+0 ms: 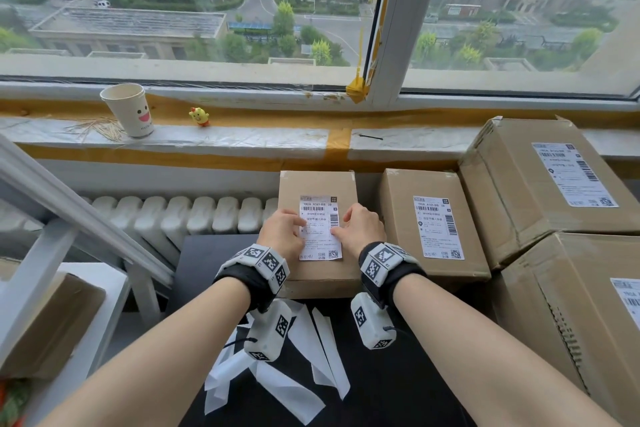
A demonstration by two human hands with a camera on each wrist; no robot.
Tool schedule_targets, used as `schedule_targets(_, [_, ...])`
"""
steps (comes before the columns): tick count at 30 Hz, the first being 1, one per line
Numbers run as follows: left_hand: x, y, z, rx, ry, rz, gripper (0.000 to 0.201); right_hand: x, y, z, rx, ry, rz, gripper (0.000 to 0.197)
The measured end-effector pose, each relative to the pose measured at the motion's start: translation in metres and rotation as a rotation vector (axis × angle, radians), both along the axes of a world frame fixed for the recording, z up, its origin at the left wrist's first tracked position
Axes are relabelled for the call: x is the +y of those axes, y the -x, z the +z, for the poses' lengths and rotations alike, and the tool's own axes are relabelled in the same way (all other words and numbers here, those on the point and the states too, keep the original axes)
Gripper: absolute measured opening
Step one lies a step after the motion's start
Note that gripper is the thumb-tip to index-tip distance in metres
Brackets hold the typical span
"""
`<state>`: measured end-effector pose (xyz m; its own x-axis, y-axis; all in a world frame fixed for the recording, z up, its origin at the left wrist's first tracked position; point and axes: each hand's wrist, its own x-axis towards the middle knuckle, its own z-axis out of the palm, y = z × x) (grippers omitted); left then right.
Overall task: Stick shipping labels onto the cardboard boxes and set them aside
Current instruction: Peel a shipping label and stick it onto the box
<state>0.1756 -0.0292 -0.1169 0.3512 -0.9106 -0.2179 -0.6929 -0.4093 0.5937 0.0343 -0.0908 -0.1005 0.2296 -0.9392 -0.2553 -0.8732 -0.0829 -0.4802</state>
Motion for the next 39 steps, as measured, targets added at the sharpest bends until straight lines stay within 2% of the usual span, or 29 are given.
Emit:
schedule_targets(4, [0.004,-0.004,0.007,-0.113,-0.011,-0.048,0.037,0.0,0.003,-0.004,0.018,0.116,0.122,0.029])
schedule_targets(6, [0.006,-0.005,0.009,-0.19,-0.053,-0.139,0.054,0.0,0.005,-0.007,0.021,0.12,0.296,0.038])
schedule_targets(8, [0.008,-0.007,0.011,-0.184,-0.111,-0.192,0.076,0.001,0.005,-0.008,0.089,0.052,0.487,0.049])
schedule_targets(11, [0.01,-0.011,0.011,-0.132,-0.154,-0.223,0.092,-0.003,0.004,-0.009,0.194,0.009,0.619,0.058])
schedule_targets(19, [0.011,-0.017,0.013,-0.098,-0.18,-0.281,0.11,-0.019,-0.015,-0.01,0.277,-0.043,0.586,0.067])
schedule_targets(30, [0.013,-0.021,0.007,-0.144,-0.211,-0.349,0.125,-0.017,-0.052,-0.011,0.242,-0.082,0.669,0.06])
schedule_targets(34, [0.014,-0.022,0.005,-0.146,-0.213,-0.351,0.125,-0.017,-0.039,-0.008,0.268,-0.072,0.712,0.058])
schedule_targets(39, [0.019,-0.02,0.002,-0.16,-0.22,-0.343,0.12,-0.018,-0.011,-0.01,0.322,-0.052,0.655,0.061])
